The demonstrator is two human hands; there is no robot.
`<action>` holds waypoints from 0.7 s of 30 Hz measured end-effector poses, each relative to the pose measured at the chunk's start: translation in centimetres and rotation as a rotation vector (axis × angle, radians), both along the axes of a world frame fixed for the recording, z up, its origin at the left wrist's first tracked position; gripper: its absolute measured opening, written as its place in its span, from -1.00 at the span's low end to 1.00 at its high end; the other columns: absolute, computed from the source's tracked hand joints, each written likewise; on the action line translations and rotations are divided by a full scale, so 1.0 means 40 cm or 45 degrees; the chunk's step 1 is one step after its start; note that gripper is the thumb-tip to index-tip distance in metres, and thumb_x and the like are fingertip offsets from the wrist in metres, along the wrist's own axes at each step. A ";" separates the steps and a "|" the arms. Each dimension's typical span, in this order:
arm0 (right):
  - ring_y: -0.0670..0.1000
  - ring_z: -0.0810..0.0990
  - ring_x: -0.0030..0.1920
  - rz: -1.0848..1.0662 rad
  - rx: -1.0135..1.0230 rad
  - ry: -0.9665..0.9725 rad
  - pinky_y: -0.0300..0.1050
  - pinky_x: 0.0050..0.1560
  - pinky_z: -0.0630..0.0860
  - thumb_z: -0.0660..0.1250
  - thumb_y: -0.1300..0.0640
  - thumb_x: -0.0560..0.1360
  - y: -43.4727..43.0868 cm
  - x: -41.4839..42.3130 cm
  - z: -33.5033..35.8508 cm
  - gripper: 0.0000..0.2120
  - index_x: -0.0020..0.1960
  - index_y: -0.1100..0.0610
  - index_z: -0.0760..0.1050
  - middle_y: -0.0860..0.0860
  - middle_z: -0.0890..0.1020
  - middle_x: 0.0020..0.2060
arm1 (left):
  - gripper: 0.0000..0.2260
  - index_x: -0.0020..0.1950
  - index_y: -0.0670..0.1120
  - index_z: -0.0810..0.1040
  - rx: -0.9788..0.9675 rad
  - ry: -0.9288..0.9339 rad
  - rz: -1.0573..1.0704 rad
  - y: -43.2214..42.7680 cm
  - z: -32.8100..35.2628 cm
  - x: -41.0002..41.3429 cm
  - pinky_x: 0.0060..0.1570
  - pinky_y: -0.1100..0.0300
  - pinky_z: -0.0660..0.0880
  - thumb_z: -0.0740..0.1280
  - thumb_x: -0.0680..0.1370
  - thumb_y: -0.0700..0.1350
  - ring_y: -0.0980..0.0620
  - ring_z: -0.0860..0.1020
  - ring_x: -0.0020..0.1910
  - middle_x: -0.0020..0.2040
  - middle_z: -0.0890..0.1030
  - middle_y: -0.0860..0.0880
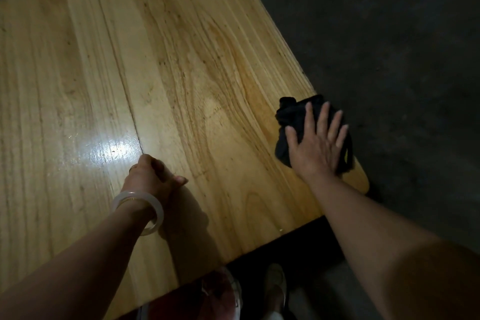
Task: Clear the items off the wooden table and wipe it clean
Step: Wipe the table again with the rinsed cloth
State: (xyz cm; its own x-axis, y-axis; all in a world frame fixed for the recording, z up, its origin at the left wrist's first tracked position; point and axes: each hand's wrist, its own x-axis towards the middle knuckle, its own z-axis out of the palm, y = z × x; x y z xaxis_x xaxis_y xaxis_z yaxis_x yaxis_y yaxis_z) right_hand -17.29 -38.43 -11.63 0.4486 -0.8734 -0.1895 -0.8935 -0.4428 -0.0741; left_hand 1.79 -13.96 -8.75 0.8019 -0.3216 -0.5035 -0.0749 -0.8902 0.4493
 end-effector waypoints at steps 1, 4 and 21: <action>0.18 -0.31 0.54 -0.043 0.022 -0.008 0.21 0.50 -0.27 -0.16 -0.30 0.59 0.019 0.000 0.003 -0.32 0.58 -0.03 -0.26 0.10 -0.24 0.56 | -0.54 0.01 -0.05 0.37 0.007 0.004 0.003 -0.002 0.002 0.000 -0.01 -0.05 0.48 0.57 0.30 0.00 -0.16 0.52 0.00 0.02 0.51 -0.14; 0.18 -0.31 0.54 0.058 0.050 -0.051 0.21 0.50 -0.27 -0.16 -0.27 0.59 0.099 -0.022 0.010 -0.34 0.57 -0.01 -0.28 0.10 -0.23 0.56 | -0.52 0.05 -0.06 0.37 0.033 0.014 0.012 -0.007 0.007 0.000 0.04 -0.08 0.49 0.56 0.30 0.00 -0.17 0.52 0.03 0.05 0.51 -0.14; 0.04 -0.06 0.57 1.568 0.267 -0.160 0.08 0.53 -0.10 0.25 -0.16 0.50 0.016 -0.124 0.013 -0.30 0.57 -0.05 0.10 -0.05 0.08 0.57 | -0.54 0.02 -0.01 0.33 0.035 0.027 -0.015 -0.006 0.015 0.002 -0.04 0.00 0.47 0.55 0.32 0.01 -0.07 0.46 -0.04 0.05 0.48 -0.10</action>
